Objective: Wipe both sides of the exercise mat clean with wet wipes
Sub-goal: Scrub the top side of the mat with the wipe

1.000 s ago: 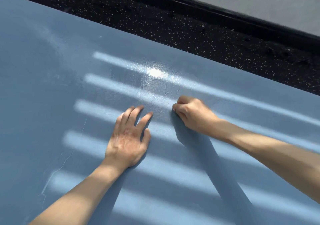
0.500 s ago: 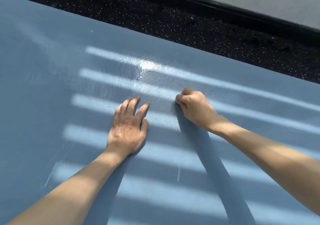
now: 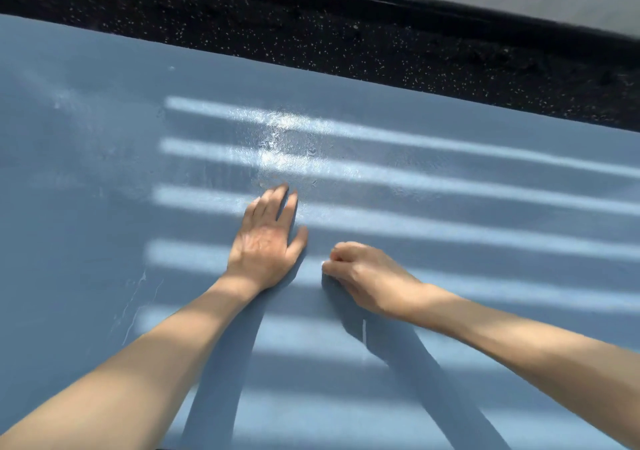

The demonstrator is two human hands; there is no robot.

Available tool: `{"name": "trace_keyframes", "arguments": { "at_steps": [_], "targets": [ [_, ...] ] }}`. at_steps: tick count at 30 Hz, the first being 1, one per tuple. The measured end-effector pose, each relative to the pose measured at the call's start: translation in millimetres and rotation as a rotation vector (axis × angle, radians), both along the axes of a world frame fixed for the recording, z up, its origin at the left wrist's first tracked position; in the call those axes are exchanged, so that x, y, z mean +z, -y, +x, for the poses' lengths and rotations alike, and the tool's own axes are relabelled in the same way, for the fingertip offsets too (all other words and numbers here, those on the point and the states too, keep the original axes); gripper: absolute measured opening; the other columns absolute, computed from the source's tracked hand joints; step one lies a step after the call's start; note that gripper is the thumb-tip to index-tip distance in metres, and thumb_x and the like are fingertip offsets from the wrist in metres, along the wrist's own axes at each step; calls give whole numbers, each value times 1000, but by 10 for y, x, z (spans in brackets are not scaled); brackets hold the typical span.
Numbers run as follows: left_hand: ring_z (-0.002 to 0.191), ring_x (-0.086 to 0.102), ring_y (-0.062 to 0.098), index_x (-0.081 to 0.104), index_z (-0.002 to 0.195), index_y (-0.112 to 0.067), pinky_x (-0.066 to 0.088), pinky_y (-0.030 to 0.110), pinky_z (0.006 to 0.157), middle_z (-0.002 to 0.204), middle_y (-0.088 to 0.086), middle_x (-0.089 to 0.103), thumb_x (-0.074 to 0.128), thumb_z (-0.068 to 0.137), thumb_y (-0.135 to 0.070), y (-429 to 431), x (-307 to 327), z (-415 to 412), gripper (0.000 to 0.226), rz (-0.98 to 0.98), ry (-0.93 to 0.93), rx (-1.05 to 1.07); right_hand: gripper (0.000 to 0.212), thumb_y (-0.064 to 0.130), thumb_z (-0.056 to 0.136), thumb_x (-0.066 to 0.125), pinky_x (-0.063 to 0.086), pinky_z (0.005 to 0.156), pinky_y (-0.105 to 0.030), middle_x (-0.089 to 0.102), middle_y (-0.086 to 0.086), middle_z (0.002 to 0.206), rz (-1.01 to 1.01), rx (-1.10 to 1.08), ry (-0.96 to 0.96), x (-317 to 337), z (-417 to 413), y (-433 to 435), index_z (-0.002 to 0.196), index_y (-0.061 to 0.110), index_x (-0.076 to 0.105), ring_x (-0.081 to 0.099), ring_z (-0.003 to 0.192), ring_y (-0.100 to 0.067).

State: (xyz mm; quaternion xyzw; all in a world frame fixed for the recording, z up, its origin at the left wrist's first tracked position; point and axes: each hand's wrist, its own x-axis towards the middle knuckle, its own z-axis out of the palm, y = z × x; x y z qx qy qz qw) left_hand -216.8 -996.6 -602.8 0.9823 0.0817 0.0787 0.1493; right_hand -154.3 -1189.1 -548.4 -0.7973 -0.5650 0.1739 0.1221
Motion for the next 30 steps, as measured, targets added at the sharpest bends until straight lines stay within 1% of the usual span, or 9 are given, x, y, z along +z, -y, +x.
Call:
{"name": "trace_keyframes", "arguments": {
  "at_steps": [3,8,13,16,19,22,24,27,30],
  "targets": [
    [130,47,36,53,133,3,30,44,109,141,20,51,41,89,-29,90,16,-110,56,15,-11,-48,9,4,87,54,42,59,-35,51,-10,82,47,-224,112,-59,187,-1,80,7,58,52,75,-33],
    [135,42,39,49,139,3,27,43,110,148,23,43,37,94,-31,218,9,-536,57,27,-65,-141,17,-9,72,63,43,48,-31,50,-9,75,28,-22,-33,-48,-523,185,73,6,55,49,63,-28],
    [137,40,36,48,140,2,30,44,112,147,20,44,41,92,-23,367,27,-898,54,48,-40,-129,17,-13,72,61,43,50,-32,49,-11,73,92,-226,62,-54,-353,148,73,4,57,51,63,-32],
    [135,44,38,51,137,3,31,45,112,146,21,46,41,90,-21,420,27,-992,54,31,-69,-112,15,-3,72,62,34,53,-30,48,-7,74,72,-76,-52,-46,-935,332,73,10,55,47,65,-26],
    [136,44,37,50,139,2,34,45,110,147,21,45,40,90,-27,459,30,-1129,57,37,-128,-131,17,1,70,61,41,51,-28,48,-1,75,-9,45,-125,-12,-1343,582,76,16,55,48,62,-20],
    [140,38,34,46,143,0,32,43,111,152,20,40,36,93,-32,488,43,-1234,60,42,-155,-137,15,0,78,64,42,53,-28,51,-3,79,21,-47,-94,-91,-1157,582,84,13,60,49,66,-23],
    [140,35,34,44,143,2,27,41,111,152,21,39,36,94,-32,500,57,-1280,61,40,-141,-156,19,-1,73,69,40,54,-27,51,-2,78,34,-100,-103,-61,-1217,581,81,13,61,50,65,-21],
    [141,31,32,42,143,5,24,41,114,152,20,38,38,94,-28,612,91,-1484,59,27,-100,-237,15,4,76,66,25,55,-24,47,-1,76,-45,24,-163,-25,-1575,699,79,15,56,48,67,-19],
    [142,36,28,44,143,2,29,40,115,152,15,40,39,92,-22,733,113,-1681,57,62,-80,-298,10,6,83,61,25,57,-25,48,-2,78,-53,20,-156,-39,-1495,706,84,16,59,46,67,-20]
  ]
}}
